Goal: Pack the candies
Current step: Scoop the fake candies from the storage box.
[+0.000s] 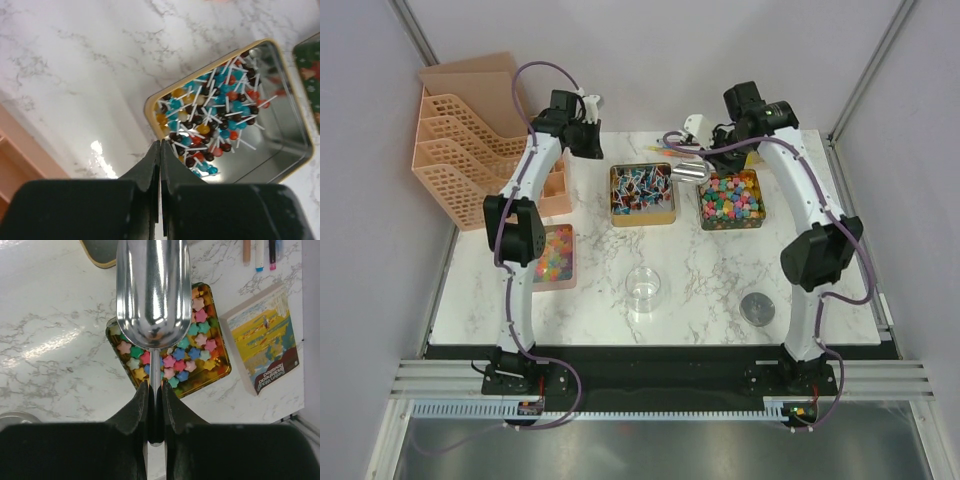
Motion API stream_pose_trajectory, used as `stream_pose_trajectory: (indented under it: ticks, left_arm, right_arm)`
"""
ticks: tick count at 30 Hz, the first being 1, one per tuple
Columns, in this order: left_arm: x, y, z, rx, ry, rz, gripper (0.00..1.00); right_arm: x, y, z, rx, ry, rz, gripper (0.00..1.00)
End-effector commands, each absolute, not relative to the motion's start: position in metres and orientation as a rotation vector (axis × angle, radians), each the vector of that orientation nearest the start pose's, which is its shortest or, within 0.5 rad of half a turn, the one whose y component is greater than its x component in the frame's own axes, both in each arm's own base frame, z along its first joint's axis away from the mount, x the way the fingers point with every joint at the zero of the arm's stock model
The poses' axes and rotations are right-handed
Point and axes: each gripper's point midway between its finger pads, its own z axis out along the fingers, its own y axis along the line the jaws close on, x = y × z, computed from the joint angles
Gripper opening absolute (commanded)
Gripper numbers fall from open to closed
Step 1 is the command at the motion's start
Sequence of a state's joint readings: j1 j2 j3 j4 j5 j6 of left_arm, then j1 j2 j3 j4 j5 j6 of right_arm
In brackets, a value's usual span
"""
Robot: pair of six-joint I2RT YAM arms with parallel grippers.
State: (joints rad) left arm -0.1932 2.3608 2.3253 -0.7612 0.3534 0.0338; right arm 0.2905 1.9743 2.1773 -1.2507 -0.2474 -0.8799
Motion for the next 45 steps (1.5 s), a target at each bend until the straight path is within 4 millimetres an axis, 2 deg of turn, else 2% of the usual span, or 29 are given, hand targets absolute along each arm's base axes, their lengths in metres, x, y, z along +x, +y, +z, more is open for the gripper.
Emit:
stream_pose_trajectory:
  ticks: [1,5,6,7,9,13,20,28,33,36,39,42,45]
  left_arm:
    - [0.567,-0.161,0.137,0.508,2.343,-0.395,0.02]
    - [0.563,-0.163,0.113,0.510,2.391,-0.421,0.04]
    - [0.562,-0.165,0.108,0.523,2.395,-0.428,0.21]
    - [0.563,-0.166,0.107,0.523,2.398,-0.413,0.31]
    - [0.563,-0.166,0.103,0.517,2.408,-0.392,0.39]
    - [0.568,-0.165,0.090,0.504,2.426,-0.373,0.39]
    - [0.576,-0.163,0.075,0.491,2.435,-0.335,0.37]
    - [0.573,-0.180,0.063,0.531,2.439,-0.375,0.26]
    - [0.568,-0.187,0.061,0.528,2.455,-0.385,0.07]
    - [0.561,-0.192,0.062,0.532,2.467,-0.403,0.02]
    - [0.553,-0.199,0.058,0.542,2.485,-0.416,0.02]
    - [0.545,-0.214,0.061,0.576,2.481,-0.426,0.02]
    - [0.544,-0.225,0.062,0.607,2.466,-0.428,0.02]
  right_arm:
    - [0.431,0.143,0.231,-1.708,2.035,0.062,0.00]
    - [0.442,0.152,0.216,-1.813,1.992,0.010,0.00]
    - [0.444,0.154,0.214,-1.823,1.986,0.005,0.00]
    - [0.448,0.159,0.214,-1.830,1.971,0.001,0.00]
    - [0.451,0.166,0.211,-1.846,1.955,-0.016,0.00]
    - [0.465,0.178,0.198,-1.863,1.930,-0.057,0.00]
    - [0.482,0.184,0.181,-1.950,1.917,-0.232,0.00]
    - [0.497,0.189,0.187,-1.958,1.859,-0.367,0.00]
    - [0.501,0.190,0.195,-1.921,1.849,-0.394,0.00]
    - [0.497,0.190,0.202,-1.928,1.832,-0.402,0.00]
    - [0.488,0.190,0.209,-1.951,1.807,-0.367,0.00]
    - [0.472,0.189,0.207,-2.021,1.776,-0.317,0.00]
    - [0.464,0.189,0.207,-2.058,1.760,-0.296,0.00]
